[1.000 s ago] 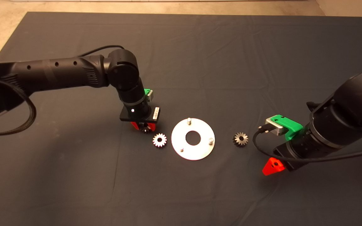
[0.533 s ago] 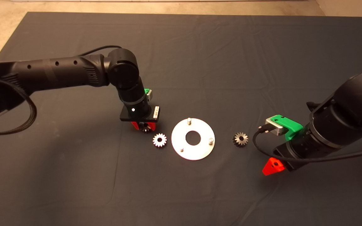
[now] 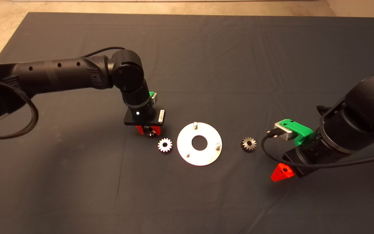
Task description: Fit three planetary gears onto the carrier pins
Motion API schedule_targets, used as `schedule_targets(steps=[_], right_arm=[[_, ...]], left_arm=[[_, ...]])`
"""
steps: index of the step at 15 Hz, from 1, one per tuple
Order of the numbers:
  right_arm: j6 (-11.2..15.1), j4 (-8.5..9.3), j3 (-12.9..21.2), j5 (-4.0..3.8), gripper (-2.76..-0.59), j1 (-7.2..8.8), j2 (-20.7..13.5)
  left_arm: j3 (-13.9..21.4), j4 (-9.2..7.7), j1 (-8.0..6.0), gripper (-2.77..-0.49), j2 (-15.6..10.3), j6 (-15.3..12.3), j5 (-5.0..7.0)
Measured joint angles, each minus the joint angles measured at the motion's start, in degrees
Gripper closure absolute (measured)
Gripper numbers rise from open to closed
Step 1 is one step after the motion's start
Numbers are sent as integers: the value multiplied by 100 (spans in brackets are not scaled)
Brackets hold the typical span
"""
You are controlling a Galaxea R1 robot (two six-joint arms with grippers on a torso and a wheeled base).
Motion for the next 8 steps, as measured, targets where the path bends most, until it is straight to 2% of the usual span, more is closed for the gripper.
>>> schedule_targets(steps=[4,6,8], right_arm=[[0,1,2,2,-273,2,0],[0,1,6,0,-273,4,0],[1,1,6,5,-273,13,0]], left_arm=[[-22,-42,-58,-83,104,66,55],[-24,-261,-216,-83,224,295,57],[-20,-453,-392,-83,326,315,44]])
